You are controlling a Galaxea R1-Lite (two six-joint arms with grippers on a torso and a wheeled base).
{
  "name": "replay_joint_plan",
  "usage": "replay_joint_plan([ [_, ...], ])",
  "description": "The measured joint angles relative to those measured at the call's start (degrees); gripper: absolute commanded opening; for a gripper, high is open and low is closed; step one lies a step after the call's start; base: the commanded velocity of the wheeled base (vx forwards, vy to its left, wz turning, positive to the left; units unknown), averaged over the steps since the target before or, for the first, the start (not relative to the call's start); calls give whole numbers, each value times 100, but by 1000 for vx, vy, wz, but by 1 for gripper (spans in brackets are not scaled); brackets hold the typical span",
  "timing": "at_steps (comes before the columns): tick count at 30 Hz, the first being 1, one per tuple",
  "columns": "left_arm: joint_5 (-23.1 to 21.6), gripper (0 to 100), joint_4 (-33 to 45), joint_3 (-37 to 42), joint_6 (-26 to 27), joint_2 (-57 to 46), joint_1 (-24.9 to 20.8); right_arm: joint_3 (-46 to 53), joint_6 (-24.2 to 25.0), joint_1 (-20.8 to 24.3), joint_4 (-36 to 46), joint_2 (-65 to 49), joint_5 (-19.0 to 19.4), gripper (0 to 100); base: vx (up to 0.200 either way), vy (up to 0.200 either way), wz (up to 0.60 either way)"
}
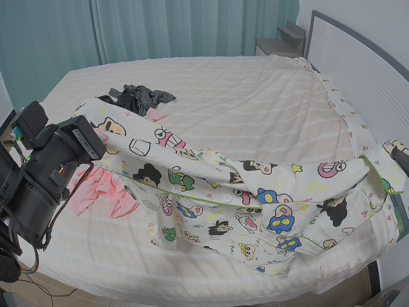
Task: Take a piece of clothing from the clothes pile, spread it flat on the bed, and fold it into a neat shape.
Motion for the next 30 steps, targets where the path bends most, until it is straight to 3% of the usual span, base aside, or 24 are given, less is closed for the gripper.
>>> replay_joint_plan([
  [17,6,0,5,91,0,-16,-5,-5,7,10,0,-257,9,0,-200,0,0],
  [30,13,0,2,574,-9,-254,-5,23,11,9,50,-483,306,0,0,0,0],
])
